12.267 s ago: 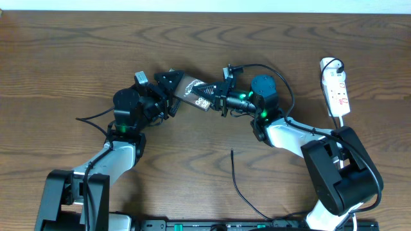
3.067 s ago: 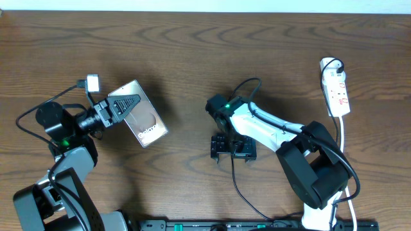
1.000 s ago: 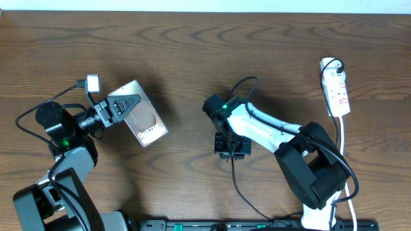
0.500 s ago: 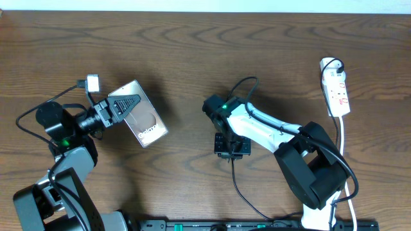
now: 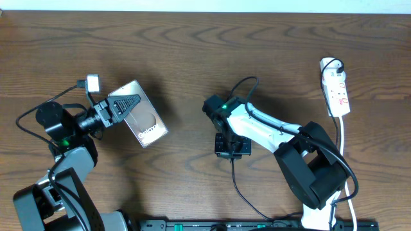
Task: Plug charger to phone and switch on socket
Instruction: 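Close the right gripper on the charger plug, then lift the plug and move it toward the phone's bottom end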
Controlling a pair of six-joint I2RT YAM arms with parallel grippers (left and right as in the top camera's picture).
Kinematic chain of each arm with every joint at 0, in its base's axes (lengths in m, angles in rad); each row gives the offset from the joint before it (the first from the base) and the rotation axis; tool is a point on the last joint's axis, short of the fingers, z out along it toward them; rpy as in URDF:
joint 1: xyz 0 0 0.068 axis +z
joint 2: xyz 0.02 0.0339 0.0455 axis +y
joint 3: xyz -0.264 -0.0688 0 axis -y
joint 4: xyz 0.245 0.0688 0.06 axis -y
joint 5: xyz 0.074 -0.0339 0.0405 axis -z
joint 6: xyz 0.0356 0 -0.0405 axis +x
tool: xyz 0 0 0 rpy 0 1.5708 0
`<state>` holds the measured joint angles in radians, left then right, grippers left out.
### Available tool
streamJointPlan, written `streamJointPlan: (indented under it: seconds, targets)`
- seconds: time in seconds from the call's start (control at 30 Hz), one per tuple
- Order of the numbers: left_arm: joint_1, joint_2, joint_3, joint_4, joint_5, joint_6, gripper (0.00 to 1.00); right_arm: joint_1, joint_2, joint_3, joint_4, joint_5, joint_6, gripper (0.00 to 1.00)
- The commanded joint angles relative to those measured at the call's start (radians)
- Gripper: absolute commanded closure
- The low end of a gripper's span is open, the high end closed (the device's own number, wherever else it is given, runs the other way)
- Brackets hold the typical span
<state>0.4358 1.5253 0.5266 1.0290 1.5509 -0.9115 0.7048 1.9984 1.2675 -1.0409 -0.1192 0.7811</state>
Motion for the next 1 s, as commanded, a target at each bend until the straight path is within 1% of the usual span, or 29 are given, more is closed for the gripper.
streamJointPlan:
  seconds: [0.0, 0.27, 0.37, 0.47, 0.53, 0.6, 0.77, 0.87, 0.9, 0.97]
  targets:
    - [0.004, -0.003, 0.001, 0.008, 0.022, 0.013, 0.93, 0.002, 0.05, -0.017, 0.008, 0.051, 0.011, 0.98]
    - [0.004, -0.003, 0.001, 0.008, 0.022, 0.014, 0.92, -0.007, 0.05, -0.016, 0.01, 0.025, -0.003, 0.99]
    - [0.004, -0.003, 0.001, 0.008, 0.022, 0.014, 0.93, -0.018, 0.05, -0.016, 0.022, -0.017, -0.042, 0.99]
    - [0.004, -0.003, 0.001, 0.008, 0.022, 0.014, 0.92, -0.04, 0.05, -0.01, 0.044, -0.095, -0.125, 0.99]
    - [0.004, -0.003, 0.001, 0.008, 0.022, 0.014, 0.93, -0.057, 0.049, -0.002, 0.066, -0.175, -0.22, 0.99]
    - [0.004, -0.003, 0.001, 0.008, 0.022, 0.014, 0.92, -0.08, 0.049, 0.011, 0.101, -0.311, -0.344, 0.99]
    - [0.004, -0.003, 0.001, 0.008, 0.022, 0.014, 0.93, -0.14, 0.049, 0.03, 0.193, -0.729, -0.668, 0.99]
    - [0.004, -0.003, 0.001, 0.008, 0.022, 0.014, 0.93, -0.171, 0.049, 0.03, 0.229, -0.936, -0.824, 0.99]
    - [0.004, -0.003, 0.001, 0.008, 0.022, 0.014, 0.92, -0.181, 0.049, 0.03, 0.238, -0.981, -0.866, 0.99]
    - [0.004, -0.003, 0.001, 0.008, 0.022, 0.014, 0.92, -0.194, 0.049, 0.03, 0.262, -1.02, -0.887, 0.99]
